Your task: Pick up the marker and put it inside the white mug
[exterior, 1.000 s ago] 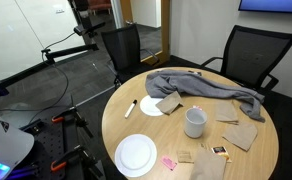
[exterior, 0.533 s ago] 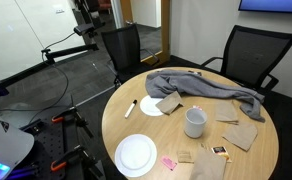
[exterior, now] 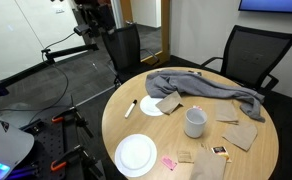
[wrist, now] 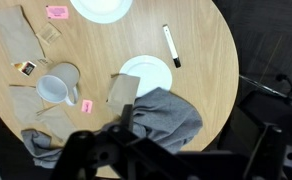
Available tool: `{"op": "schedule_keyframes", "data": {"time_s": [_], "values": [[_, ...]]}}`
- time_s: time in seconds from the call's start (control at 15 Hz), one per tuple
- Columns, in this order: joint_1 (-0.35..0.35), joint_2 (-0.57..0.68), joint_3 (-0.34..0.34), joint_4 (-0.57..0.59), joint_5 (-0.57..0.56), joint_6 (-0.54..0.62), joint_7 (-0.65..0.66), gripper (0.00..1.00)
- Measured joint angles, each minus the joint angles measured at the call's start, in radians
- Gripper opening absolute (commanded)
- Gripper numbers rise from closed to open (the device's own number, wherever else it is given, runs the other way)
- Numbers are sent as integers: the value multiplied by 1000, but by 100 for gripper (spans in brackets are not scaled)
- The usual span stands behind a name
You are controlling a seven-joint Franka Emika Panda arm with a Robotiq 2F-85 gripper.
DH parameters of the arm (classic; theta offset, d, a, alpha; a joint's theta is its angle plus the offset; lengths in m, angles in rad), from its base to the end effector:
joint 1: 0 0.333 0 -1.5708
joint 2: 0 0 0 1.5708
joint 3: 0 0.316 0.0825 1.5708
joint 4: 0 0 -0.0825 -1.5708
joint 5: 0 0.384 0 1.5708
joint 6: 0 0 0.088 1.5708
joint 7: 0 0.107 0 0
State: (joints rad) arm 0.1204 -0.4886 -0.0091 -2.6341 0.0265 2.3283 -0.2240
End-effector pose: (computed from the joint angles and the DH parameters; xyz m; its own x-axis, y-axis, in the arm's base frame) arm 0.3951 0.0447 0.4220 0.9330 0.3101 0.1828 0.3128 -0.9497 0.0145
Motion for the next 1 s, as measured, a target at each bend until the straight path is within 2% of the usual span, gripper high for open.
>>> {"op": "schedule_keyframes", "data": {"time_s": [0.27,0.67,1.0], "values": [[44,94,-27,-34,74,131,-129,100],[95,242,-45,-46,163,243,-325,100],[100,356,-26,-46,156,303,-371,100]]}}
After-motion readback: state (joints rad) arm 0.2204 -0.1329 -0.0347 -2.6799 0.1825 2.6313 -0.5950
